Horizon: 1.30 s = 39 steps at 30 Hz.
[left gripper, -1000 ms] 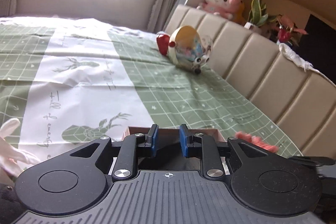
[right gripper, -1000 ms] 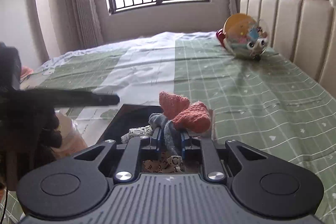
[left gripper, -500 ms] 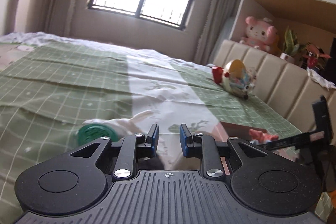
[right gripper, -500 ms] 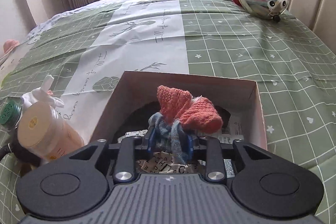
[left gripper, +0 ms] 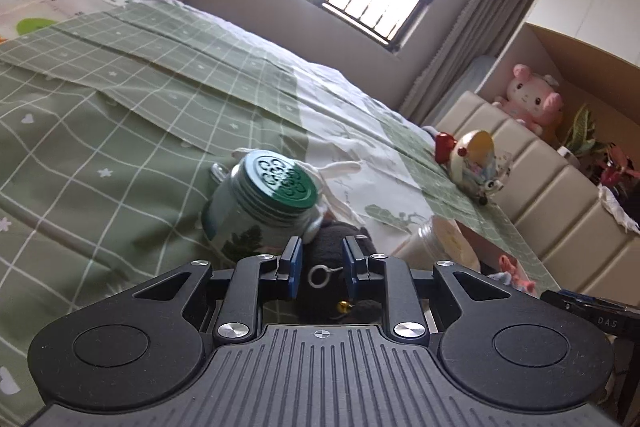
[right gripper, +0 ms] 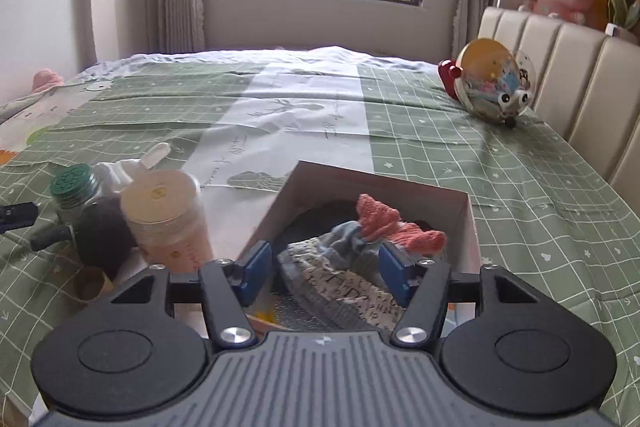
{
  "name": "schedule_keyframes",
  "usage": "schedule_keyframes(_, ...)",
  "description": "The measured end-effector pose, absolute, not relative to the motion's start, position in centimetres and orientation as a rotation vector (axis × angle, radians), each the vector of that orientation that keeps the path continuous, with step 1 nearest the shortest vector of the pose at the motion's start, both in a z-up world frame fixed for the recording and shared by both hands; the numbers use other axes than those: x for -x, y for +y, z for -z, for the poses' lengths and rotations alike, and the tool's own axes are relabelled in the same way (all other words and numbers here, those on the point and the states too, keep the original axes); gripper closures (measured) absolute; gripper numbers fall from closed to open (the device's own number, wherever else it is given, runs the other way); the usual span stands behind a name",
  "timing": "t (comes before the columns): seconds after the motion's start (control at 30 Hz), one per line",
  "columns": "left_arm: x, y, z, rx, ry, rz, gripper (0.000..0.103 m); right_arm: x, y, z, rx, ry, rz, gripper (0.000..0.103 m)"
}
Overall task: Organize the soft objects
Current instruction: 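Grasp the tan tape roll with the left tool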
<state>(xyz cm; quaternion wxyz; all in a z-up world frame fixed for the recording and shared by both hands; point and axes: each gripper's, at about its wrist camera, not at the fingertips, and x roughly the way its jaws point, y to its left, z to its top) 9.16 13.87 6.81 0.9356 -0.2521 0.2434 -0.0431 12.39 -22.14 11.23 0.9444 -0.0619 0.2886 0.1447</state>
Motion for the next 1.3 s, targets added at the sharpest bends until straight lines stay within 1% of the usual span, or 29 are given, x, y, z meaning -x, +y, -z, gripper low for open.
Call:
schedule_keyframes(0.2,-8.9,9.3,-7.5,0.309,0.551,0.227,0.079,-7.9,-18.2,-8.0,0.183,0.567,-0.412,0.04)
schedule_keyframes(0.3,-8.4,8.0,-6.4,0.247,0.581,0.147,0.079,-6.8,-16.8,-5.6,0.23,0.6,-0.431,0.04)
schedule_keyframes(0.5,-9.9,7.1,-3.4,0.244,0.661,0.094,0.079,-6.3,-16.6,-3.8,0.21,0.634,-0.472,0.04)
schedule_keyframes(0.63,-11.3,5.4,-1.9,0.13,0.728,0.048,0.078,-6.2,-17.1,-1.8,0.179,0.678,-0.445,0.04)
schedule_keyframes(0.73,-11.4,4.5,-1.3,0.063,0.732,0.039,0.078,-5.7,-17.5,-1.1,0.163,0.651,-0.441,0.038)
schedule_keyframes(0.8,-11.4,4.4,-1.2,0.054,0.729,0.045,0.078,-5.8,-17.5,-1.0,0.16,0.653,-0.443,0.034)
schedule_keyframes(0.93,-11.1,4.3,-1.1,0.039,0.714,0.055,0.078,-6.1,-17.4,-1.0,0.162,0.666,-0.444,0.031)
schedule_keyframes(1.03,-10.7,4.1,-0.9,0.018,0.691,0.058,0.078,-6.2,-17.3,-0.9,0.167,0.673,-0.443,0.026)
schedule_keyframes(1.1,-10.7,4.0,-0.9,0.012,0.69,0.064,0.078,-6.4,-17.3,-0.9,0.16,0.684,-0.458,0.02)
schedule_keyframes(1.23,-10.6,4.8,-0.9,0.062,0.683,0.087,0.082,-6.8,-17.4,-0.8,0.136,0.716,-0.482,0.011)
schedule_keyframes(1.3,-10.6,5.1,-0.9,0.084,0.683,0.087,0.084,-6.9,-17.2,-0.7,0.14,0.726,-0.49,0.005)
